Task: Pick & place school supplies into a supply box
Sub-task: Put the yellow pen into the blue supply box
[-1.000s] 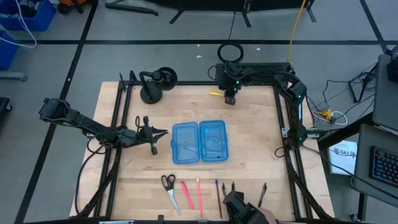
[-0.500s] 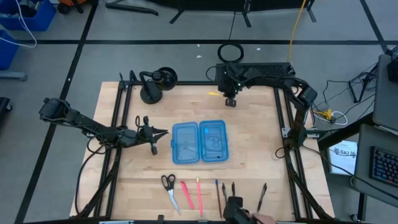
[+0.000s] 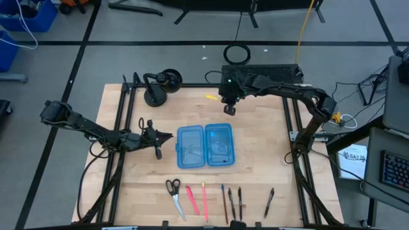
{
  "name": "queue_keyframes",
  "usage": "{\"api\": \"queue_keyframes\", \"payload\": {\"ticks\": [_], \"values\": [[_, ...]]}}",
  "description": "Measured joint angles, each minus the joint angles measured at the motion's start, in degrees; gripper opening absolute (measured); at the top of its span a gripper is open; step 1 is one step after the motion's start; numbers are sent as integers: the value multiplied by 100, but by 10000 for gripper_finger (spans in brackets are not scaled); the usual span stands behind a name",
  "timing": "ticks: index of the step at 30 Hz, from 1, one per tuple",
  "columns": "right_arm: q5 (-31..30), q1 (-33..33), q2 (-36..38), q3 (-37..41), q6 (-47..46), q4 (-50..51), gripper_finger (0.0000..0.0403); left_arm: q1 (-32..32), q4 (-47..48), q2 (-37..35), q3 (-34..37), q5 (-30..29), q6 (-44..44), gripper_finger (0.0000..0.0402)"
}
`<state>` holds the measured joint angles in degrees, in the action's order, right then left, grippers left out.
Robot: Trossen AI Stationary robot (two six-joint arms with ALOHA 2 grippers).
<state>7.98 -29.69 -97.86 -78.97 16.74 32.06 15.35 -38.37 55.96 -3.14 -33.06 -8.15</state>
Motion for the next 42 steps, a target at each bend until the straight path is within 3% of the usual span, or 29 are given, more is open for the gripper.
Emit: {"api": "queue_keyframes", "payload": {"ticks": [6,15,19,24,29,38,42], "values": [[-766,610,183,-11,-1840,-595,20,0,2,0,0,0,16,33],[-839,2119,183,67,-4132,-630,20,4,-72,-2,0,97,-173,33],[-1471,2902,185,71,-5216,-652,19,4,-46,-2,0,389,-412,33],[-2695,3822,183,71,-6806,-481,19,4,-74,0,0,512,-308,33],[-3917,4351,185,217,-8373,-298,19,4,-11,0,0,520,-401,33],[-3978,4601,111,1623,-9968,-2128,19,4,85,0,0,750,-591,33],[-3935,4605,111,2105,-10459,-2470,19,4,90,0,0,809,-589,33]]}}
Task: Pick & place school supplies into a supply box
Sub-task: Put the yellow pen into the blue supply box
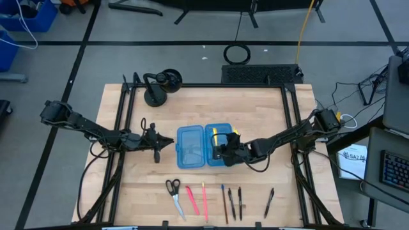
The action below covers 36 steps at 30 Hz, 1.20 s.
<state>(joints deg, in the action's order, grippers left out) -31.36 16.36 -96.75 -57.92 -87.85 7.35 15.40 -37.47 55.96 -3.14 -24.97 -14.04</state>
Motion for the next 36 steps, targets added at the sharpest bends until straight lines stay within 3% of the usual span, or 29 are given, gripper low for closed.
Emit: {"api": "queue_keyframes", "payload": {"ticks": [4,8,17,25,36], "values": [[98,-105,2,58,-36,-23,19,2,2,0,0,2,-88,33],[583,-335,2,-219,106,347,19,0,2,0,0,0,-269,33],[1202,-637,7,-1465,319,2819,19,0,2,0,0,0,-297,33],[1689,-662,-622,-1489,124,2488,19,1,-3,0,0,-50,-261,33],[1864,-1124,-1219,-1487,694,1911,19,0,-9,0,2,-103,-221,33]]}}
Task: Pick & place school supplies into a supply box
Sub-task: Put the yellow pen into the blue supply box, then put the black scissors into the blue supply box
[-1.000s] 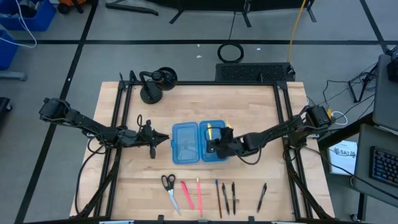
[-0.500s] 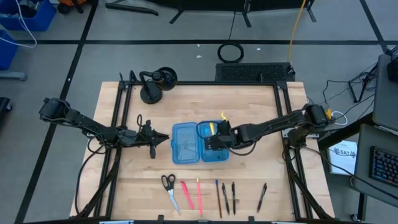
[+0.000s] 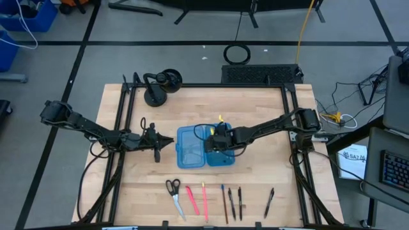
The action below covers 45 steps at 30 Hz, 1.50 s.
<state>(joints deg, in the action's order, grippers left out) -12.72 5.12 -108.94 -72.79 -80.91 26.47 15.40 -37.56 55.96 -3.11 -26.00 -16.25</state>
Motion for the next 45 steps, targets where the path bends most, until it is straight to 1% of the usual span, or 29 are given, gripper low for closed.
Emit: {"api": "queue_keyframes", "payload": {"ticks": [2,10,12,16,19,22,24,26,28,30,32,34,36,38,39,41,43,45], "values": [[92,-32,-60,0,70,-104,19,0,0,0,0,0,0,33],[98,-56,-155,4,264,-184,22,0,0,-1,0,0,0,33],[100,-56,-147,4,370,-319,41,0,2,-1,0,0,0,33],[238,-56,-147,4,377,-513,96,0,0,-2,0,0,0,33],[299,-51,-147,4,370,-614,123,0,0,-1,0,0,0,33],[271,-34,-147,4,402,-634,134,0,0,-2,0,0,-2,33],[333,-36,-77,4,580,-694,136,0,0,-1,0,0,-2,33],[357,-34,74,4,827,-692,136,0,0,0,0,0,-2,33],[245,-16,309,4,1082,-584,134,0,0,0,0,6,-24,33],[97,-12,602,4,1392,-477,134,0,22,0,0,105,-103,33],[61,-21,952,4,1976,-410,134,0,90,-2,0,321,-192,33],[50,-54,1343,4,3006,-372,136,1,172,-2,0,530,-212,33],[-45,-41,1776,15,4321,-384,136,4,224,-2,0,669,-240,33],[-198,34,2206,108,5406,-432,131,3,246,-2,0,778,-550,33],[-248,84,2435,172,5742,-416,127,2,296,-2,0,878,-827,33],[-233,111,2819,297,6078,-431,112,0,432,-2,0,1186,-1302,33],[-205,47,3219,437,6315,-488,86,2,570,-2,0,1384,-1391,33],[-245,-36,3578,633,6590,-553,50,2,759,-2,0,1385,-1361,33]]}}
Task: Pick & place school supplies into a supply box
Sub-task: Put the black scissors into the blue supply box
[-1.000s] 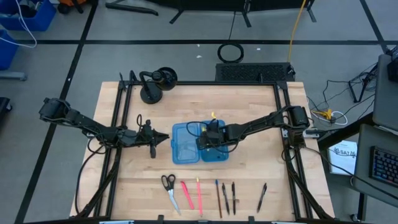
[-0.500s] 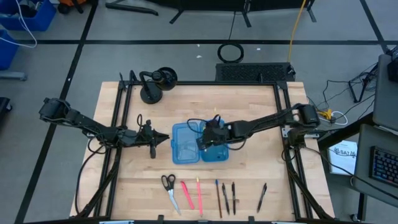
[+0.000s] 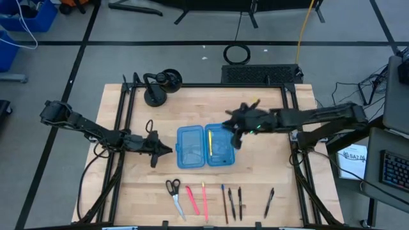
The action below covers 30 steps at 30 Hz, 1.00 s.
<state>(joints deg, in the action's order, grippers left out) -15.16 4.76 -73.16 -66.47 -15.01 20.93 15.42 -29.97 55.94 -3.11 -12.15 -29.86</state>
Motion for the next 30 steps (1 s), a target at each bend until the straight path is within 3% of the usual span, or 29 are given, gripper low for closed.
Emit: {"api": "queue_keyframes", "payload": {"ticks": [3,7,14,18,21,24,30], "values": [[18,-165,410,377,410,-131,9,-1,232,2,0,-456,37,33],[19,-342,836,1160,521,-948,10,-2,276,2,0,-721,-206,33],[297,-315,1426,3281,1650,-3580,1,-2,287,2,0,-866,58,33],[371,-826,1869,3988,1976,-3986,1,13,174,2,-5,-1049,-178,23],[1137,-1414,2342,4177,1583,-4048,0,16,436,4,-235,-1293,-357,5],[2091,-1741,2684,4425,1465,-4189,0,149,1487,4,-909,-1482,-546,4],[1668,-1704,3115,5270,1489,-4655,0,869,5952,353,-3389,-2576,-2257,2]]}}
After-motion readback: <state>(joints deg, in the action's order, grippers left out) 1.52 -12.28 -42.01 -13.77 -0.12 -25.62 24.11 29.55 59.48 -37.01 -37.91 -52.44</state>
